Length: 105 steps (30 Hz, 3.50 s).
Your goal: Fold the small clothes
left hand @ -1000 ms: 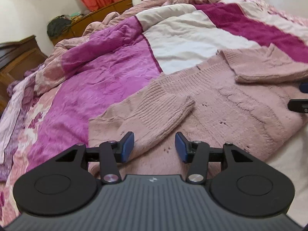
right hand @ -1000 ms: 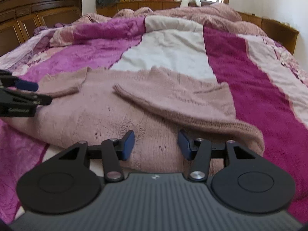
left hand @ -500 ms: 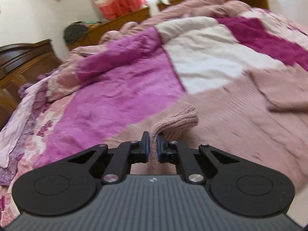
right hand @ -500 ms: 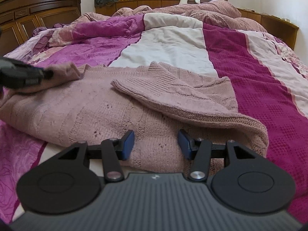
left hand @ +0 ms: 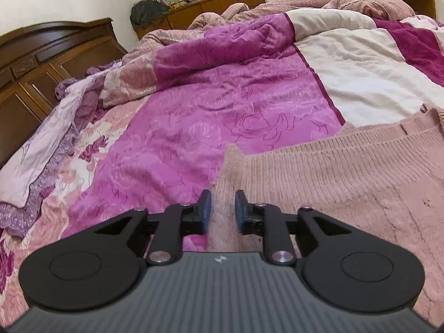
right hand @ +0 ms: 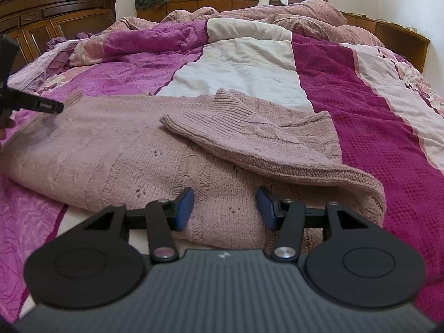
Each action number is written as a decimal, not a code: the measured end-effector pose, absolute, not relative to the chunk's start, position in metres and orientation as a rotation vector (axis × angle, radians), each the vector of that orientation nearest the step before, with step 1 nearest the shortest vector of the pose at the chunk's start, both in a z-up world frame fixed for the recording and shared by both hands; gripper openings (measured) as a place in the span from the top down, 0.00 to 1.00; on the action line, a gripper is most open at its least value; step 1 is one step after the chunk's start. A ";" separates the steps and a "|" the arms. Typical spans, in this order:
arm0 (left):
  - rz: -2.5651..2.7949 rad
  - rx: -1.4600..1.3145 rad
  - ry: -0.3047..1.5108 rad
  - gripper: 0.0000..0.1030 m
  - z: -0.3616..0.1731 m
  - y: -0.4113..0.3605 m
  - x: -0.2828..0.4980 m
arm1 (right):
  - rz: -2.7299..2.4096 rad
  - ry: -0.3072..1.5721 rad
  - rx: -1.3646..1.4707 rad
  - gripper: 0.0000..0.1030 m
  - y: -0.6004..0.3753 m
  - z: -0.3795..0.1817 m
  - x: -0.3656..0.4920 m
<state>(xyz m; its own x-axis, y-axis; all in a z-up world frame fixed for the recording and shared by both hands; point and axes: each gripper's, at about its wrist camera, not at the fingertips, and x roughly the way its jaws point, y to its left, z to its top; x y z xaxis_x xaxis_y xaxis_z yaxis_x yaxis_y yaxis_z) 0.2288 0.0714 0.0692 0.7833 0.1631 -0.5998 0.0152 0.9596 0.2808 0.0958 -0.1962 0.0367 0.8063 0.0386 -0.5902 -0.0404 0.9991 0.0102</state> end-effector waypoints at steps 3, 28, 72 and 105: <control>0.085 0.258 0.669 0.63 0.075 0.073 0.218 | 0.053 0.630 -0.010 0.49 -0.197 0.045 0.094; -0.025 0.183 0.748 0.52 0.075 0.043 0.143 | 0.139 0.567 -0.310 0.89 -0.186 0.052 0.149; -0.020 0.206 0.741 0.48 0.069 0.045 0.142 | -0.083 0.638 0.140 0.90 -0.281 0.045 0.215; 0.029 0.066 0.829 0.48 0.093 0.033 0.088 | 0.104 0.733 0.778 0.43 -0.363 0.012 0.125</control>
